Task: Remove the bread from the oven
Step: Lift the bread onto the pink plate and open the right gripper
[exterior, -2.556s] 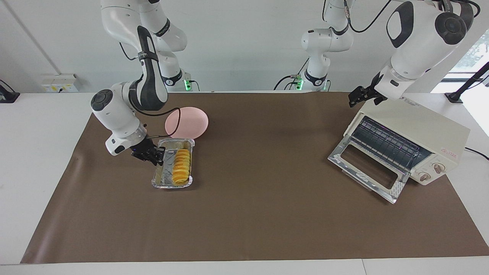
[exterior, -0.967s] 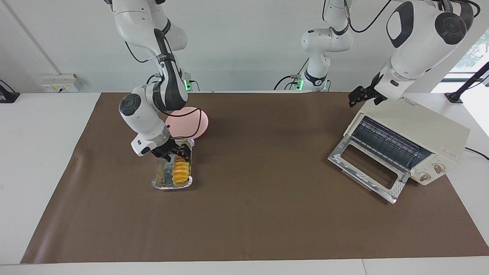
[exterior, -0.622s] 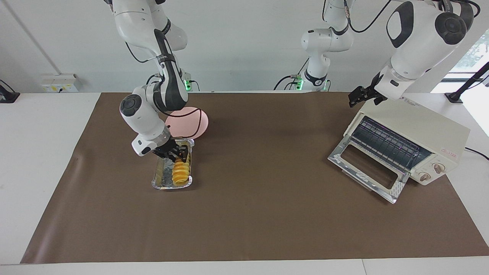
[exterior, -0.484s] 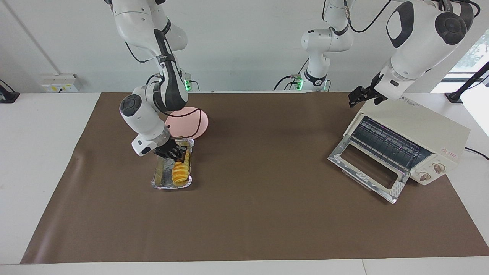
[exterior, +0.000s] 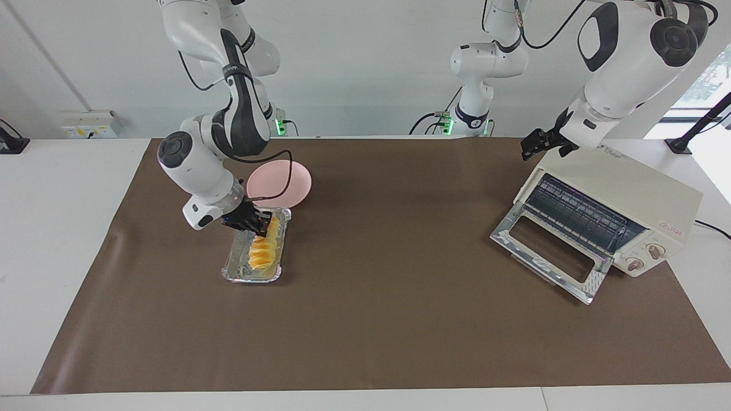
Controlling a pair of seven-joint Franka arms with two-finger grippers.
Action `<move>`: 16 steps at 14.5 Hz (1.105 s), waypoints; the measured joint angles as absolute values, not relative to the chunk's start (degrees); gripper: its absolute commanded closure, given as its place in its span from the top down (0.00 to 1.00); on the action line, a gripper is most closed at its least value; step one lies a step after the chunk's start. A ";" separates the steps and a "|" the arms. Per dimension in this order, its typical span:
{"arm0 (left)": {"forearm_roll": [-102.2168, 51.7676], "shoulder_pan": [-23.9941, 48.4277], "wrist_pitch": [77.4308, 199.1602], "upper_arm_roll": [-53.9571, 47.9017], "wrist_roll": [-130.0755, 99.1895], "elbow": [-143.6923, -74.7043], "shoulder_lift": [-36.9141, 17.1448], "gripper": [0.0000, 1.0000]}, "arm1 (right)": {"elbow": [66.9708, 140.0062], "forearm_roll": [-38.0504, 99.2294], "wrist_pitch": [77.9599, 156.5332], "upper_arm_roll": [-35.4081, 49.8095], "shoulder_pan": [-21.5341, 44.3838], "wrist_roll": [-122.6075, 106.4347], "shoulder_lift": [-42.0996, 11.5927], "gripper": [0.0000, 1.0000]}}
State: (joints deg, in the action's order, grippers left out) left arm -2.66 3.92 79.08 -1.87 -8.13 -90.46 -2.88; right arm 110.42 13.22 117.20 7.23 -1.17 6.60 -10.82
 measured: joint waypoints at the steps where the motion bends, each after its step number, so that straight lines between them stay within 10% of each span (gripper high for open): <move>1: -2.66 3.92 79.08 -1.87 -8.13 -90.46 -2.88 1.00 | 109.39 13.22 114.07 6.88 -1.25 6.75 -9.48 0.00; 7: -2.66 3.92 79.17 -1.87 -8.13 -90.46 -2.88 1.00 | 114.92 13.22 98.54 7.23 0.11 12.02 1.21 0.00; 16: 2.92 3.97 82.33 -2.21 -4.47 -88.18 -2.79 1.00 | 141.22 13.22 109.37 7.55 6.88 12.68 15.32 0.00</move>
